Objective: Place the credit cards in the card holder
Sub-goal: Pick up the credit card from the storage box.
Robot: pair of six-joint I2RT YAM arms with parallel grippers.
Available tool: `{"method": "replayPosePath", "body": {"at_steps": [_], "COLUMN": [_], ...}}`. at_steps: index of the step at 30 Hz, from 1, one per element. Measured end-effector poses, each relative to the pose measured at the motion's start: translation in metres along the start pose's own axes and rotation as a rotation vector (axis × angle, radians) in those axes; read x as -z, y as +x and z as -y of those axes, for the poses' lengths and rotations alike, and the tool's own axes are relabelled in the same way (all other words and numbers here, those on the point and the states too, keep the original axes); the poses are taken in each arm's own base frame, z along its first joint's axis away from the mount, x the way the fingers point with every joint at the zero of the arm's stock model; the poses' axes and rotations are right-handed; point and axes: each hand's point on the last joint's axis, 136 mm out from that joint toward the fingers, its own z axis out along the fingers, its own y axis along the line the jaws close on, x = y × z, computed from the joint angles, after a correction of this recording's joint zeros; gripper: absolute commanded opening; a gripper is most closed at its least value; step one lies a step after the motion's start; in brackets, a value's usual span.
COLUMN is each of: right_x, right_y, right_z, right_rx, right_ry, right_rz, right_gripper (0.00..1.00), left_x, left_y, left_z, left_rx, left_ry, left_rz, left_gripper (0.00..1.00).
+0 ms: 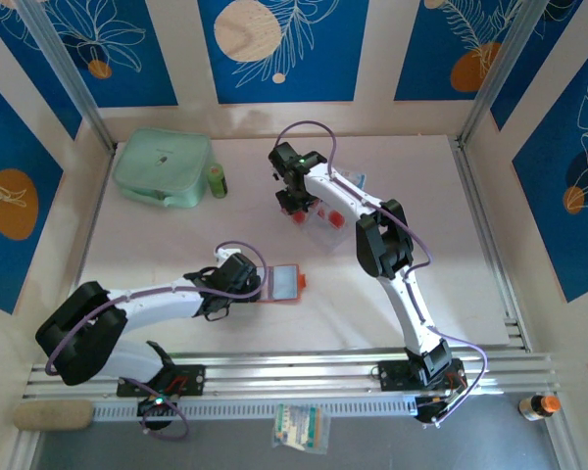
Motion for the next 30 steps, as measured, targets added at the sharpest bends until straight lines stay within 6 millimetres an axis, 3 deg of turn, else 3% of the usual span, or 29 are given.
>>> {"method": "replayPosePath", "body": {"at_steps": [14, 25, 30], "right_x": [-0.002, 0.024, 0.026], "right_y": [-0.001, -0.011, -0.012], "right_z": [0.003, 0.001, 0.002], "right_rx": [0.001, 0.001, 0.011], "right_ry": [0.024, 0.015, 0.020], "right_rz": [0.016, 0.080, 0.084], "right_gripper": [0.26, 0.26, 0.26], "left_x": [0.000, 0.000, 0.000], "left_y": [0.000, 0.000, 0.000], "left_z": [0.000, 0.000, 0.000], "left_rx": [0.000, 0.000, 0.000], "left_ry": [0.000, 0.000, 0.000], "left_rz": [-0.001, -0.001, 0.000], "left_gripper": [0.91, 0.91, 0.92]}}
